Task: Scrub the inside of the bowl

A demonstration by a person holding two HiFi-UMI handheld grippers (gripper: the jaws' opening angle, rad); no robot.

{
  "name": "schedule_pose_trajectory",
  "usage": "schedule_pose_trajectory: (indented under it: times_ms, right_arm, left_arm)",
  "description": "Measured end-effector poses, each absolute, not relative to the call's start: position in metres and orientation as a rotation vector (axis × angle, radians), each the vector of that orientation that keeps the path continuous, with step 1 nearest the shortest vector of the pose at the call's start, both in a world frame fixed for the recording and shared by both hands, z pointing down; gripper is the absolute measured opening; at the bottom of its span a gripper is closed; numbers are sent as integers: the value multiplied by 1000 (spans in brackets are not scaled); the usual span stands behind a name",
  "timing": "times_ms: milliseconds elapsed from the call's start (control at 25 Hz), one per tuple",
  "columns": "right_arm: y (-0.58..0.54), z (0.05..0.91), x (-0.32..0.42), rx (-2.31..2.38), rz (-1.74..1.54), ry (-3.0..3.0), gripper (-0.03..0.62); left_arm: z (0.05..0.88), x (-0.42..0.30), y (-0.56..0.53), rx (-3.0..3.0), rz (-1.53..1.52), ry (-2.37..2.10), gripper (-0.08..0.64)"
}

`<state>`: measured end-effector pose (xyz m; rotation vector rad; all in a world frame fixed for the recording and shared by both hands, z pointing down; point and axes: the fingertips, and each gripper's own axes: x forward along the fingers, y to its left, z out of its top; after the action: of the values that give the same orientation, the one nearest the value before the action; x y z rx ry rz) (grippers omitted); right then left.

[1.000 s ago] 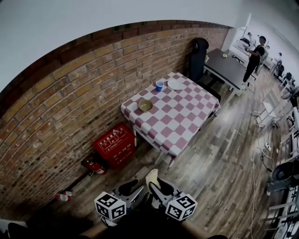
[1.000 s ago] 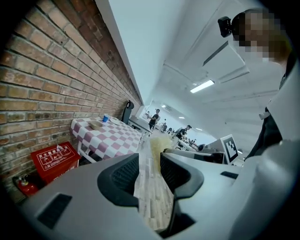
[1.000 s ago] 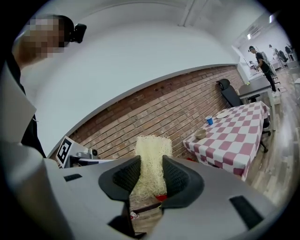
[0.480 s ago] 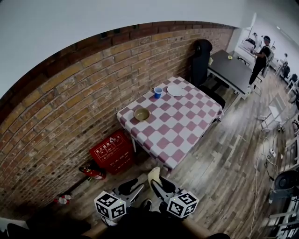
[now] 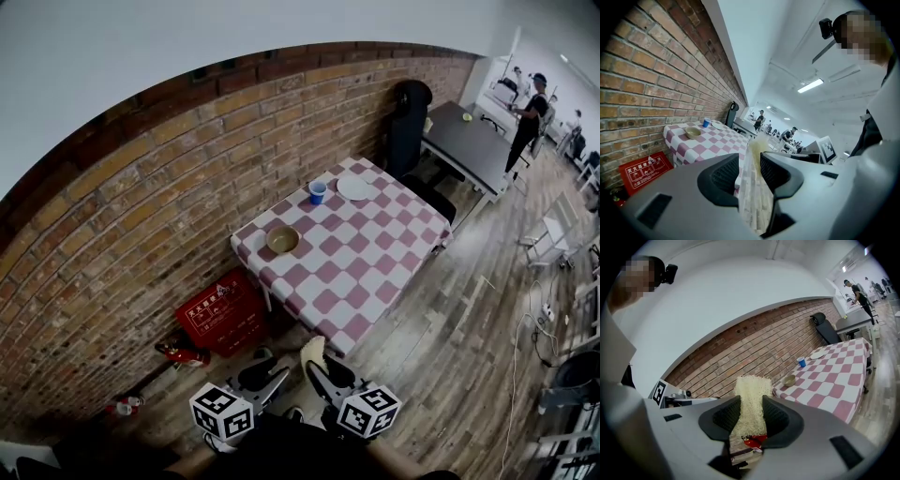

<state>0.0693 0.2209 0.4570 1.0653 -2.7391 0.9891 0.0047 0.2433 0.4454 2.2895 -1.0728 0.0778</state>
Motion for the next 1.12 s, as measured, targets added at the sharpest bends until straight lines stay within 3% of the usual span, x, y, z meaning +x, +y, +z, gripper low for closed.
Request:
schedule_pose_trajectory:
  times_ms: [520,720,840,1120]
  right_arm:
    - [97,462,58,1251,1012,-2660,155]
    - [35,462,41,1290,980,-2631,155]
    - [6,470,35,1319,965,-2570,155]
    - [-62,491,22,1361,824,-2445,155]
  left_arm:
    - [433,-14,102,2423,108,-958,151]
    - [434,-64,25,2461,180,-1056,150]
    - [442,-105,-17,2457,216,-1136,106]
    - [502,-157,-87,2370,339,-1121,103]
